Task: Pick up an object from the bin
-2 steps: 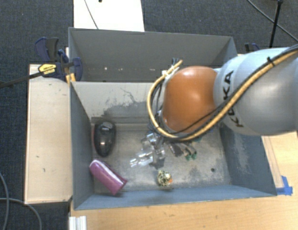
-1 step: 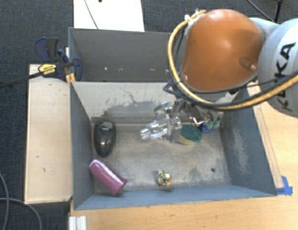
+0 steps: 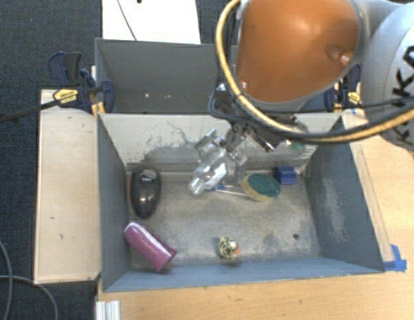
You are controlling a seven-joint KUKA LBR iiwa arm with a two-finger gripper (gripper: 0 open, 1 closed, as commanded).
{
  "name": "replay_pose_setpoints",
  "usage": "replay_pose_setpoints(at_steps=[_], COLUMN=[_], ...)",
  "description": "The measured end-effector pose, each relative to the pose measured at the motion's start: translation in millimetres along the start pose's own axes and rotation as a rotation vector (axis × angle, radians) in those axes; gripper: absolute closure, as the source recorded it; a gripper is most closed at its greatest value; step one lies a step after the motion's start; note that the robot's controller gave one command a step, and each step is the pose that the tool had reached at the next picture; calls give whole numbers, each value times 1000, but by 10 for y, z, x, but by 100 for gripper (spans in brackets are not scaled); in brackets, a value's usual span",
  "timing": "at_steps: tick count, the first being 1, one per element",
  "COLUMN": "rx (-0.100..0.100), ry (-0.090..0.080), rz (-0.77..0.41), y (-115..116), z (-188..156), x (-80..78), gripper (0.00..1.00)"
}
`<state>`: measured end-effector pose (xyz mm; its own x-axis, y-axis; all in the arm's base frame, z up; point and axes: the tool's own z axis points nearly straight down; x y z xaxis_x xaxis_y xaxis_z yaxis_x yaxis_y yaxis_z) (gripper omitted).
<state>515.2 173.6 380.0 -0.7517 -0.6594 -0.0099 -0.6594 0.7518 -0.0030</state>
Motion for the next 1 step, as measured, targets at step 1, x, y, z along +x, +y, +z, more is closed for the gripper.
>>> replay_pose_setpoints(at_steps=[1], rx=[-2], ry=[1], rz=[-554], y=[219], z=[-304], x=[-188], gripper=[100])
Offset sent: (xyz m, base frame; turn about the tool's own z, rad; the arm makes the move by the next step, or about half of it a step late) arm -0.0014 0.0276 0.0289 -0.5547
